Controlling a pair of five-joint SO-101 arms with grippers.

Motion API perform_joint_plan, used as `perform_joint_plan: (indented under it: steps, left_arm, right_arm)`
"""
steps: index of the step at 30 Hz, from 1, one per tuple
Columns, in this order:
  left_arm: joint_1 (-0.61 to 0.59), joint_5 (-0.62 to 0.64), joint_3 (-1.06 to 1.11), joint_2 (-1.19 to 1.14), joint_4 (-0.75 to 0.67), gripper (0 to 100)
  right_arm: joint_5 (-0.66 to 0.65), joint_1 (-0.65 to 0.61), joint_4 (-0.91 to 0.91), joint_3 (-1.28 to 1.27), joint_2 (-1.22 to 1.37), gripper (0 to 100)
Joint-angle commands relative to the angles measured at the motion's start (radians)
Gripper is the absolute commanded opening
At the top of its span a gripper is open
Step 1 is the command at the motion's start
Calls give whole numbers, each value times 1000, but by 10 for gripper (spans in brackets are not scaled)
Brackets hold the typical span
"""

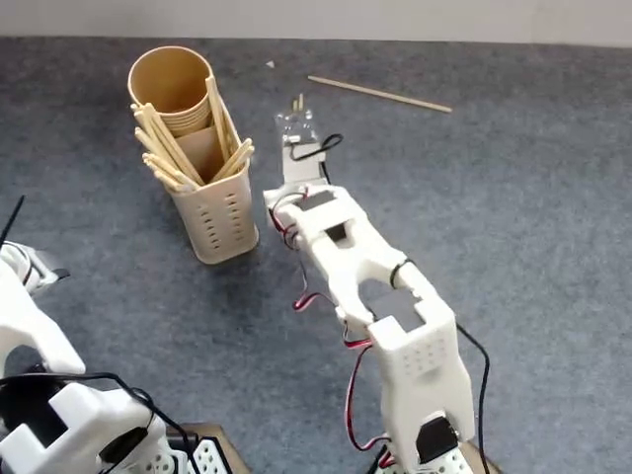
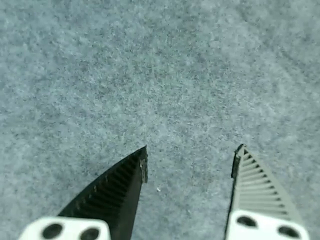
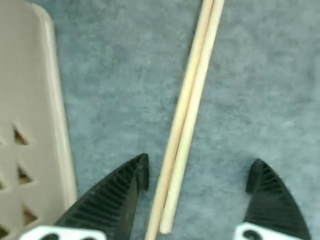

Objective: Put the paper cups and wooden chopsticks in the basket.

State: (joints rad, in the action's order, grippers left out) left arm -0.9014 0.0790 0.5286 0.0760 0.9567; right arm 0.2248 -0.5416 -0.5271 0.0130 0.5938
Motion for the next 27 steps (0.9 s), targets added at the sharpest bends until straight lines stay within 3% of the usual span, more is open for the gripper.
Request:
perform_joint_plan:
  steps: [1,3,8,14,23,27]
  left_arm:
    - [-12,2,-4,22,-9,277]
    - [-12,2,-4,22,-9,277]
    - [-10,2,-4,22,-9,277]
    - [-12,2,-4,22,-9,277]
    - [-4,2,-8,18,-14,277]
    - [4,2,-10,15,-15,277]
  right_arm:
    - [6,25,-179,122,35,137]
    - [6,38,-245,170,42,5]
    - [5,81,-375,205,42,3]
    - [-106,96,-504,295,-94,5]
    - [-183,88,-397,292,-618,5]
    - [-227,28,-317,286,-746,5]
